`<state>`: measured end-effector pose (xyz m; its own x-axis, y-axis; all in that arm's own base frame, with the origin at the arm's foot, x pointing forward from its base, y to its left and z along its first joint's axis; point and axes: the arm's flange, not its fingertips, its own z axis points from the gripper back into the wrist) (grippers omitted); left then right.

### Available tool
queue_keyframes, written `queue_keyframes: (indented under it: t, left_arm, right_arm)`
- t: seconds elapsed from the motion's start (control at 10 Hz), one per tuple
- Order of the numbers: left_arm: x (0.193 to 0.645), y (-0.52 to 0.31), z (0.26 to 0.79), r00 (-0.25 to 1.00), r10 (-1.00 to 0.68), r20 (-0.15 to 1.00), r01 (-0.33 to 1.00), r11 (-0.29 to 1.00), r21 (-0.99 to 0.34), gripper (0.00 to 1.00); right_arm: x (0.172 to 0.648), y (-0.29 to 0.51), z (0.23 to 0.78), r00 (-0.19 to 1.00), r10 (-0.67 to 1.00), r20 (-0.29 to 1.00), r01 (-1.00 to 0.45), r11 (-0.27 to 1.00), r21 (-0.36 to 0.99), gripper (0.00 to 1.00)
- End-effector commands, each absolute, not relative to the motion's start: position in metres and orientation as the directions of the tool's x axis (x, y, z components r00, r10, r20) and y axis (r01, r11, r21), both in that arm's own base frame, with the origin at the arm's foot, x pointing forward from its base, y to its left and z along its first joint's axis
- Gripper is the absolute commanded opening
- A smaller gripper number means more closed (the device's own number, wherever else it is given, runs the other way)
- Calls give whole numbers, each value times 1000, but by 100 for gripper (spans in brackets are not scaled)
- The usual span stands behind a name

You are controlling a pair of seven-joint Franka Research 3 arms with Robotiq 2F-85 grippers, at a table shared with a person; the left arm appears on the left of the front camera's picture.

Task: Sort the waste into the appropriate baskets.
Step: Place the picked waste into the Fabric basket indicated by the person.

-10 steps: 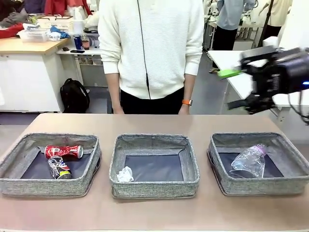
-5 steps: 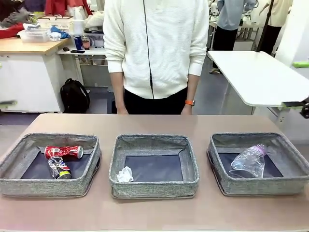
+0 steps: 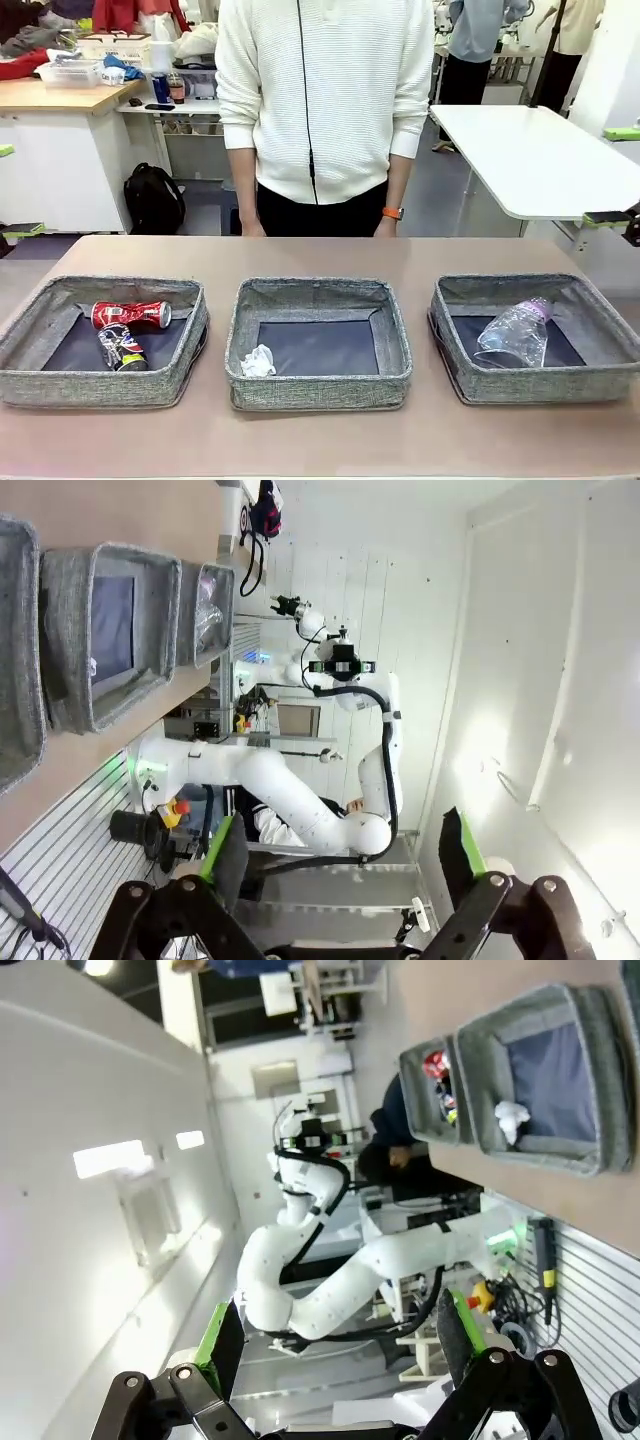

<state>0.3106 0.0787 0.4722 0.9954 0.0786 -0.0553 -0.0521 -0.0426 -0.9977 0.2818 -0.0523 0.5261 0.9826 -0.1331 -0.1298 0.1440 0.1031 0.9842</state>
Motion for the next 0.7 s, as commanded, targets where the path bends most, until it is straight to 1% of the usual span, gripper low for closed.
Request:
queue_keyframes:
  t: [0.0,0.6]
  left_arm:
    - [310,86,472,997,76,-33,-30,-39,-999,100]
    - [310,86,472,997,76,-33,-30,-39,-999,100]
  right_arm:
    - [282,-52,528,986,-130,-102,113,83,990,100]
    - [282,-52,528,986,-130,-102,113,83,990,100]
